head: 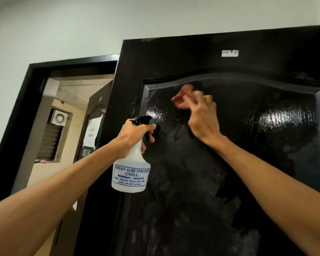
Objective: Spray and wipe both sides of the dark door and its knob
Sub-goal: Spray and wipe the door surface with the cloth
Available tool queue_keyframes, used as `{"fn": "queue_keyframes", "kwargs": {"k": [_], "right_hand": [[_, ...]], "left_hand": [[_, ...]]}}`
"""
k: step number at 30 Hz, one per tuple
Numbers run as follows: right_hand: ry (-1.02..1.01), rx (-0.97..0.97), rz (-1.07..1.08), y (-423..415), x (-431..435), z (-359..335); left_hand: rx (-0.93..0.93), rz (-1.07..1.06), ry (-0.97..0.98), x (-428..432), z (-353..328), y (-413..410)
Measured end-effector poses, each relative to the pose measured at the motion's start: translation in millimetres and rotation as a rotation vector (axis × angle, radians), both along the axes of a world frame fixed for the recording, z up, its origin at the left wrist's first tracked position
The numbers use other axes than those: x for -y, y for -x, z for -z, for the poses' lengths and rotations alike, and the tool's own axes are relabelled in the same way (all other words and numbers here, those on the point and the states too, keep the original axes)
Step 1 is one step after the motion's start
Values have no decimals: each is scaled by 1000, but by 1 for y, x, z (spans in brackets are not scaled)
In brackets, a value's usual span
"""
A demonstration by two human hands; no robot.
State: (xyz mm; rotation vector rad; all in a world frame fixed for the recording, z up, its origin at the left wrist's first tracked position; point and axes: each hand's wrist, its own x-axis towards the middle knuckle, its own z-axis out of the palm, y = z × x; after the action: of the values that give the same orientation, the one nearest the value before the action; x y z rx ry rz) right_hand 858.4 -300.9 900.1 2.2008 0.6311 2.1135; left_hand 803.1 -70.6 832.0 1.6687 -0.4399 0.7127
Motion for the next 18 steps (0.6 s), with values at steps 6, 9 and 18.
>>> {"fn": "queue_keyframes", "kwargs": {"k": [6, 9, 18], "right_hand": [[262, -4, 6, -9, -68, 11], [432, -23, 45, -16, -85, -7], [381, 10, 70, -23, -132, -65]], "left_hand": [[64, -35, 25, -37, -21, -3], [63, -30, 32, -50, -21, -10], [79, -61, 60, -75, -51, -19]]}}
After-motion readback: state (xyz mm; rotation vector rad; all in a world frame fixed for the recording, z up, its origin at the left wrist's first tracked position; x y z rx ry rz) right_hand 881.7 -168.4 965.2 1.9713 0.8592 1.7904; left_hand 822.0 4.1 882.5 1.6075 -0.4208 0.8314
